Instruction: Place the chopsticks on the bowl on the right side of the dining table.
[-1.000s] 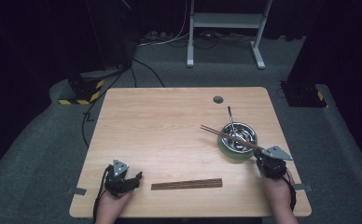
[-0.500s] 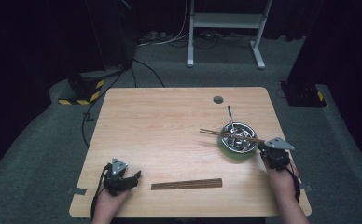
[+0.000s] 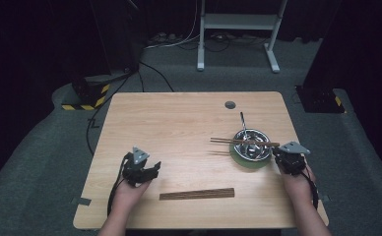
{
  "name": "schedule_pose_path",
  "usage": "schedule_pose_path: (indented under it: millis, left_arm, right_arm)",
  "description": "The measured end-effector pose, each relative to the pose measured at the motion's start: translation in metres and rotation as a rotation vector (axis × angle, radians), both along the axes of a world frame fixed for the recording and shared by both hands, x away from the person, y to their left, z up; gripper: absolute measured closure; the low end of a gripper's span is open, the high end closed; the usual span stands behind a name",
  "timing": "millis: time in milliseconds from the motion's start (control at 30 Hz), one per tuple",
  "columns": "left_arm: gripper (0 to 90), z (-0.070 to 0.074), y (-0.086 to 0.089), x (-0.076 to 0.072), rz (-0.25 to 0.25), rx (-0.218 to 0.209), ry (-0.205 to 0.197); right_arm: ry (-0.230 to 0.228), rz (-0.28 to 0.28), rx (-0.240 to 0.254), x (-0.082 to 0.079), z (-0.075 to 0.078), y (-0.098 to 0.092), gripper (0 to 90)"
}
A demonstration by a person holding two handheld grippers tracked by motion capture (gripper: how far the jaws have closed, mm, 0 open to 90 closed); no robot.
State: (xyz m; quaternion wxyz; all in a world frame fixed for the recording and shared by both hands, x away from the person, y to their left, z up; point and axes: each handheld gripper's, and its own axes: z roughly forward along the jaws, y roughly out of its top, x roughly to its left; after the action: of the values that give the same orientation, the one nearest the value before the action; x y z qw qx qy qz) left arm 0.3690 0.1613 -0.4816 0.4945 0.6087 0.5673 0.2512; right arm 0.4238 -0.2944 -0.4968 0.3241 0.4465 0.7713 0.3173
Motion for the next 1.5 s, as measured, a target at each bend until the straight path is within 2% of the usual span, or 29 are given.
schedule_pose_path:
  millis: [133,167,267,367,400,467,533,567,633,667,733,833,933,1000,1033,1167,1200,1233,1267,1300,1333,1500]
  left_arm:
    - [38.3,0.005,-0.03,0.011,-0.05,-0.003,-0.001]
    - [37.8,0.005,-0.041,0.016,-0.056,-0.017,0.0]
    - [38.0,0.0,-0.064,0.024,-0.078,-0.023,0.01]
    - [39.2,-0.004,-0.081,0.031,-0.1,-0.011,0.024]
    - [39.5,-0.006,-0.088,0.035,-0.095,-0.023,0.024]
    - [39.9,-0.01,-0.097,0.04,-0.098,-0.014,0.026]
    - [40.3,-0.014,-0.106,0.048,-0.086,-0.022,0.023]
    - [40.5,-0.015,-0.108,0.05,-0.09,-0.014,0.029]
    - [42.8,-0.017,-0.115,0.056,-0.076,-0.051,0.032]
    - [43.9,-0.017,-0.117,0.058,-0.085,-0.05,0.039]
    - [53.2,-0.018,-0.123,0.062,-0.09,-0.079,0.031]
    - [57.2,-0.019,-0.134,0.067,-0.092,-0.093,0.034]
    - [59.0,-0.017,-0.148,0.072,-0.099,-0.101,0.001]
    - [59.6,-0.016,-0.153,0.074,-0.109,-0.069,-0.017]
    - [60.5,-0.015,-0.155,0.075,-0.099,-0.067,-0.028]
    - [65.0,-0.014,-0.161,0.079,-0.085,-0.047,-0.028]
    - [66.2,-0.015,-0.162,0.079,-0.097,-0.033,-0.027]
    - [66.7,-0.015,-0.165,0.079,-0.079,-0.061,-0.03]
    - [67.5,-0.016,-0.164,0.079,-0.093,-0.038,-0.028]
    - [68.7,-0.016,-0.166,0.079,-0.086,-0.05,-0.03]
    - [69.4,-0.017,-0.165,0.078,-0.096,-0.034,-0.023]
    - [71.3,-0.018,-0.167,0.079,-0.076,-0.035,-0.028]
  right_arm:
    - [-0.011,-0.007,0.016,0.0,-0.001,-0.004,82.5]
    - [-0.01,-0.005,0.018,0.0,-0.001,-0.004,82.3]
    - [-0.011,0.013,0.02,-0.002,-0.003,-0.003,80.2]
    - [-0.034,0.015,0.016,-0.005,-0.004,-0.002,79.4]
    - [-0.039,0.017,0.025,-0.006,-0.004,-0.002,79.2]
    - [-0.04,0.016,0.034,-0.008,-0.004,-0.005,78.9]
    - [-0.039,0.009,0.072,-0.01,-0.003,-0.009,78.9]
    - [-0.039,0.005,0.092,-0.011,-0.003,-0.012,78.7]
    - [-0.042,0.001,0.101,-0.011,-0.003,-0.015,77.5]
    - [-0.041,-0.003,0.106,-0.011,-0.004,-0.015,77.5]
    - [-0.044,-0.008,0.107,-0.011,-0.004,-0.016,77.1]
    - [-0.046,-0.021,0.104,-0.011,-0.005,-0.017,75.8]
    - [-0.054,-0.036,0.1,-0.01,-0.005,-0.018,75.4]
    - [-0.057,-0.045,0.103,-0.01,-0.005,-0.018,75.2]
    - [-0.063,-0.048,0.095,-0.01,-0.004,-0.018,75.1]
    - [-0.078,-0.052,0.09,-0.009,-0.004,-0.018,75.6]
    - [-0.074,-0.057,0.097,-0.009,-0.004,-0.018,75.7]
    - [-0.078,-0.057,0.094,-0.008,-0.004,-0.019,75.9]
    - [-0.077,-0.058,0.096,-0.008,-0.005,-0.019,76.0]
    - [-0.079,-0.059,0.096,-0.008,-0.005,-0.019,76.2]
    - [-0.082,-0.058,0.094,-0.008,-0.004,-0.019,76.4]
    - [-0.079,-0.057,0.095,-0.006,-0.006,-0.019,76.7]
